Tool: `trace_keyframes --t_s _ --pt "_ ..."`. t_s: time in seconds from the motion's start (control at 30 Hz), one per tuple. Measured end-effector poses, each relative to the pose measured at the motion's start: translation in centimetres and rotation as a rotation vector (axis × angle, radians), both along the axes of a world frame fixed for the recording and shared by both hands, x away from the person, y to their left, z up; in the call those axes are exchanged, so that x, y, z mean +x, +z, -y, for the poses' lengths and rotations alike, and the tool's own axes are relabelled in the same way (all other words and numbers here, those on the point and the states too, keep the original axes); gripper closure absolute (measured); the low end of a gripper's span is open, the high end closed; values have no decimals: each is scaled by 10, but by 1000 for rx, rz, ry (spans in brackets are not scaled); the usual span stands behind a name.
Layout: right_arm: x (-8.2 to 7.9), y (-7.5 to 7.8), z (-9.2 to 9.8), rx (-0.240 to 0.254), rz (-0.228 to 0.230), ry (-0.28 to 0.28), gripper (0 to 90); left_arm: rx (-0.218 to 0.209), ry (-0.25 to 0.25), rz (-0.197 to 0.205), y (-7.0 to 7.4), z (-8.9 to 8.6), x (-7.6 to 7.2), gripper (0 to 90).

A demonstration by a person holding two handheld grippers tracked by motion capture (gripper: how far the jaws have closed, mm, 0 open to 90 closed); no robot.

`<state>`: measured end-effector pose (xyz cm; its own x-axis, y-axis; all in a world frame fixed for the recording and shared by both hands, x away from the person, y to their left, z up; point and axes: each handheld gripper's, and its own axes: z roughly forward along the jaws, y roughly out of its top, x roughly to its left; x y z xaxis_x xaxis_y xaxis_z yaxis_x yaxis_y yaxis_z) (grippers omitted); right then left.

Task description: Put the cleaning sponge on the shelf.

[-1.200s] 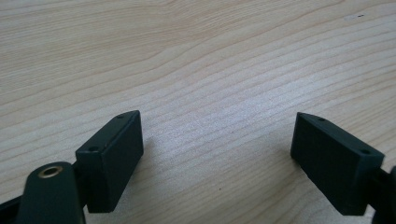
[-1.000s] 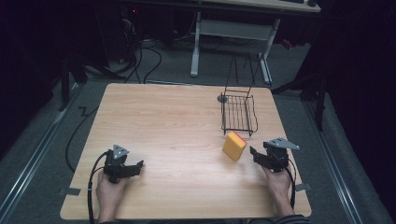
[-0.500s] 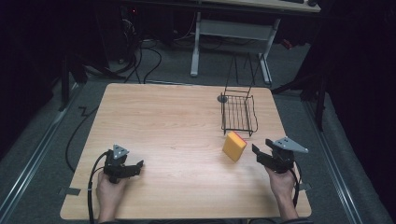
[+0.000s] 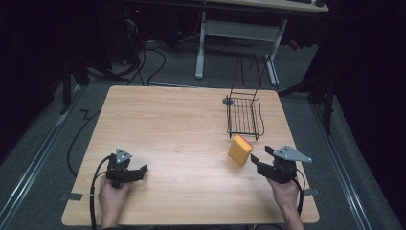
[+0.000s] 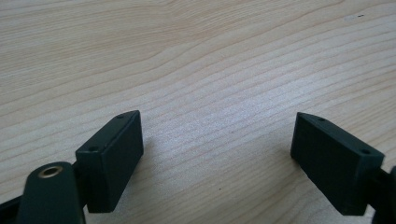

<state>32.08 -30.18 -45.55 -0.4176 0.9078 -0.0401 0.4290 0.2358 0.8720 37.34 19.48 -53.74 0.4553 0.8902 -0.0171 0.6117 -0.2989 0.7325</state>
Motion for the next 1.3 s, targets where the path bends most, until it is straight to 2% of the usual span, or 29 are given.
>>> trace_keyframes --t_s 0.1,0.33,0.57,0.9,1.3 --pt "-1 -6 -9 -36 25 18 325 0 0 0 0 0 0 176" --pt "2 -17 -11 20 16 25 320 0 3 0 0 0 0 177" --pt "7 -22 -13 28 8 37 321 0 3 -1 0 0 0 177" --pt "25 -37 -18 54 -27 35 330 0 6 0 0 1 0 177" --pt "36 -46 -19 59 -85 44 353 0 5 0 0 1 0 177"
